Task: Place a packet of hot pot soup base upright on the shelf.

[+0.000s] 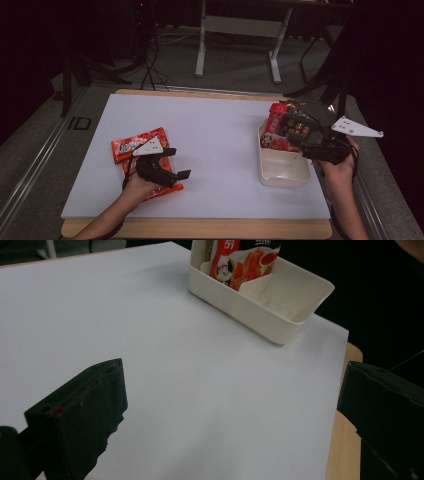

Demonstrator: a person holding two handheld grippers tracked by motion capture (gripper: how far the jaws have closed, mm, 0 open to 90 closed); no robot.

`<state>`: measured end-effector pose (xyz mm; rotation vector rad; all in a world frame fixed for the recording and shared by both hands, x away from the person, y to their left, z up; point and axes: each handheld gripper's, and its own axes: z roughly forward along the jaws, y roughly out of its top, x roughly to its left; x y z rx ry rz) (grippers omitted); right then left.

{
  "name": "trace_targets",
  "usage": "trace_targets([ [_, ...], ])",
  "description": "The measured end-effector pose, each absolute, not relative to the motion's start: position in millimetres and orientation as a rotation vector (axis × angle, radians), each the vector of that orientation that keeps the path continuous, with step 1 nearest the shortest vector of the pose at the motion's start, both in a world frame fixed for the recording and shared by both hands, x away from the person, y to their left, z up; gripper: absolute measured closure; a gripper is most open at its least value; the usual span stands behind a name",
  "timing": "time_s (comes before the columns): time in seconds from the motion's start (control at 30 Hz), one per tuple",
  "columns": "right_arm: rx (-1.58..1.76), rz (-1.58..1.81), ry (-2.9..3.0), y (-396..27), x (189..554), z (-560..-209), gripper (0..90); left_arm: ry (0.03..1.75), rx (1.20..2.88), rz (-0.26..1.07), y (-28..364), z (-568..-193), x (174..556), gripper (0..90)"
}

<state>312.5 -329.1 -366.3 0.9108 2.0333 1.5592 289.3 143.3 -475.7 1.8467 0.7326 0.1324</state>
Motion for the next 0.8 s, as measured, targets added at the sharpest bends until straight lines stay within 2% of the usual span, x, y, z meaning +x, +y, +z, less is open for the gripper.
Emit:
trace_targets([
  [0.23, 0.802, 1.589, 2.132, -296, 298, -378, 14.8, 0.755, 1.872, 0.185, 162, -463, 285, 0.4],
  [0.47, 0.726, 1.635, 2.192, -278, 282, -388, 14.7, 0.823, 1.852, 0.259, 188, -459, 278, 11.0],
  [0.53, 0.724, 1.643, 2.198, -276, 277, -392, 14.7, 0.849, 1.844, 0.277, 198, -459, 274, 16.9],
  [0.63, 0.723, 1.654, 2.220, -275, 271, -398, 14.7, 0.909, 1.846, 0.328, 214, -460, 270, 34.1],
  [0.8, 0.711, 1.665, 2.241, -274, 265, -404, 14.8, 1.008, 1.842, 0.363, 243, -467, 266, 55.0],
])
